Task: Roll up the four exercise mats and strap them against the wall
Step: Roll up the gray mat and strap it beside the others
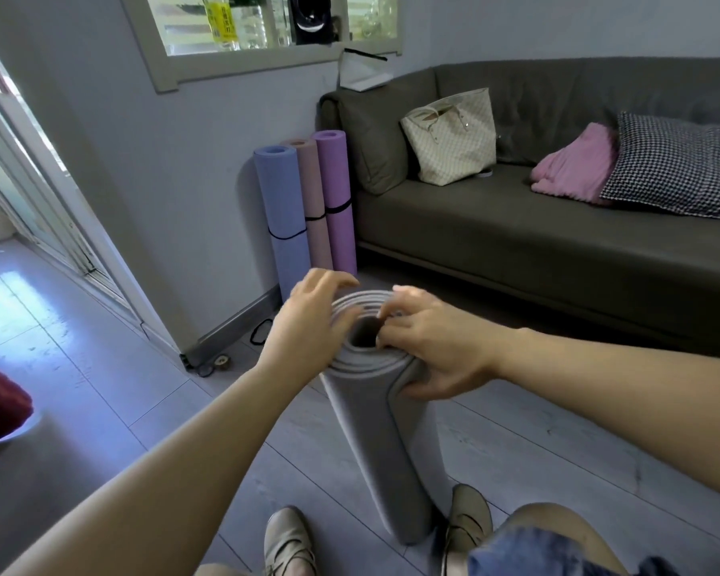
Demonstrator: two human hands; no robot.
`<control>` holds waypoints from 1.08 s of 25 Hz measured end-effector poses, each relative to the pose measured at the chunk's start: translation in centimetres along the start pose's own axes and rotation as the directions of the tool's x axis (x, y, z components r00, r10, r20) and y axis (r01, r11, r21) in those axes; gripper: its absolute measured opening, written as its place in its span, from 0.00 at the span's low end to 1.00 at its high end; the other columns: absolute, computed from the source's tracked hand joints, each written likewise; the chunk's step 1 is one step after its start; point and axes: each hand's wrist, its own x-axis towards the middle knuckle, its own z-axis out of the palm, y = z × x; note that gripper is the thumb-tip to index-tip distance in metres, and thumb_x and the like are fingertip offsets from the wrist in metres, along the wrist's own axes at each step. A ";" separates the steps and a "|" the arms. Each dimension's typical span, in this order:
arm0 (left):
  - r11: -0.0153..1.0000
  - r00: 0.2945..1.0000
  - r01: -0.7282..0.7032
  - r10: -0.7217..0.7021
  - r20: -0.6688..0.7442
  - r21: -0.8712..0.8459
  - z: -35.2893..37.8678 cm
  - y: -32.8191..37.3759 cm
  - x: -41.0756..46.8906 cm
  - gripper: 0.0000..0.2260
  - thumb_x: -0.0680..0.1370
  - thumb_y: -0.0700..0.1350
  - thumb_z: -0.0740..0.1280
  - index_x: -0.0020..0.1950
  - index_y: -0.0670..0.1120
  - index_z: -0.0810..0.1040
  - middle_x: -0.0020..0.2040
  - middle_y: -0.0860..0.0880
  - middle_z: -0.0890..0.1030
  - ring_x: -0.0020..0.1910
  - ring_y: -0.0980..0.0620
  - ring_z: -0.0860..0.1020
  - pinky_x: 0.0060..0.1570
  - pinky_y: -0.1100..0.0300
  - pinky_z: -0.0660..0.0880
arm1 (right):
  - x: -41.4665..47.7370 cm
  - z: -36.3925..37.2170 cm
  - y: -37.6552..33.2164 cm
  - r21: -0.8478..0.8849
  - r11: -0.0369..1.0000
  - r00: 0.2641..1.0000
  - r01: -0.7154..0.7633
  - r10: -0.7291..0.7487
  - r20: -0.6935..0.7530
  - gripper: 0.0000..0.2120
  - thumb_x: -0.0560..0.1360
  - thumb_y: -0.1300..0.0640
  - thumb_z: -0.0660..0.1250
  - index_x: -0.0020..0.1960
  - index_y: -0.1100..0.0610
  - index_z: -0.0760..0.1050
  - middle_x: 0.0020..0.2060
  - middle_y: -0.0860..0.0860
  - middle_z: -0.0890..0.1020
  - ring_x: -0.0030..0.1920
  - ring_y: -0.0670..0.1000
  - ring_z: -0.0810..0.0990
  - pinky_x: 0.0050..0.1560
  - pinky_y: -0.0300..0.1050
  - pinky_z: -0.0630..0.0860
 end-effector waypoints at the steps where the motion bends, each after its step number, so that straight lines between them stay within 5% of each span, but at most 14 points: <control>1: 0.999 0.993 0.020 -0.025 -0.116 -0.046 0.1 0.2 -1.0 0.07 0.77 0.46 0.67 0.54 0.48 0.76 0.50 0.53 0.75 0.47 0.53 0.75 0.48 0.54 0.74 | -0.2 0.1 0.3 0.044 0.996 0.997 -0.080 0.081 -0.003 0.21 0.67 0.44 0.72 0.54 0.54 0.77 0.54 0.52 0.77 0.64 0.52 0.67 0.73 0.50 0.50; 3: 0.997 0.978 0.037 -0.051 -0.203 -0.072 0.8 0.9 -3.7 0.06 0.77 0.50 0.64 0.45 0.49 0.75 0.41 0.55 0.75 0.39 0.55 0.74 0.41 0.55 0.74 | -0.2 0.0 1.1 0.088 0.977 0.981 -0.195 0.194 0.012 0.21 0.67 0.44 0.74 0.54 0.56 0.76 0.56 0.54 0.76 0.68 0.52 0.65 0.74 0.56 0.49; 5: 0.991 0.988 0.113 -0.119 -0.097 -0.068 2.2 1.9 -5.9 0.09 0.75 0.56 0.64 0.42 0.52 0.75 0.36 0.57 0.76 0.36 0.57 0.74 0.39 0.55 0.74 | -0.1 -0.1 1.6 0.086 0.951 0.955 -0.296 0.293 0.046 0.23 0.68 0.43 0.73 0.55 0.56 0.74 0.61 0.55 0.73 0.72 0.50 0.61 0.73 0.61 0.46; 9: 0.925 0.915 0.372 -0.351 0.201 -0.078 4.9 2.2 -6.1 0.15 0.73 0.57 0.69 0.55 0.51 0.74 0.53 0.57 0.75 0.54 0.56 0.74 0.53 0.56 0.73 | 0.7 -0.4 1.2 0.077 0.937 0.939 -0.342 0.344 -0.018 0.22 0.69 0.41 0.71 0.54 0.56 0.73 0.59 0.53 0.74 0.69 0.49 0.64 0.72 0.63 0.48; 15: 0.871 0.904 0.402 -0.426 -0.024 -0.283 6.2 2.3 -5.4 0.14 0.70 0.48 0.75 0.50 0.51 0.72 0.57 0.55 0.63 0.62 0.54 0.62 0.53 0.64 0.61 | 1.5 -0.8 0.6 0.105 0.886 0.883 -0.451 0.460 -0.088 0.21 0.70 0.40 0.69 0.52 0.53 0.70 0.45 0.46 0.72 0.54 0.50 0.73 0.69 0.60 0.57; 22: 0.947 0.979 0.122 -0.164 -0.120 -0.296 6.3 -0.1 -5.3 0.08 0.68 0.44 0.77 0.42 0.48 0.79 0.73 0.54 0.59 0.72 0.58 0.56 0.60 0.78 0.52 | 1.0 -0.6 0.7 0.158 0.883 0.888 -0.442 0.455 -0.061 0.19 0.69 0.39 0.68 0.48 0.50 0.66 0.41 0.43 0.71 0.45 0.46 0.68 0.64 0.55 0.62; 27: 0.965 0.999 -0.025 0.030 0.012 -0.260 5.4 -0.7 -5.3 0.09 0.72 0.46 0.72 0.43 0.52 0.72 0.75 0.52 0.58 0.72 0.56 0.62 0.60 0.68 0.64 | 0.1 -0.4 0.4 0.155 0.901 0.906 -0.406 0.419 -0.062 0.25 0.67 0.33 0.67 0.48 0.53 0.70 0.39 0.43 0.72 0.43 0.48 0.71 0.60 0.52 0.66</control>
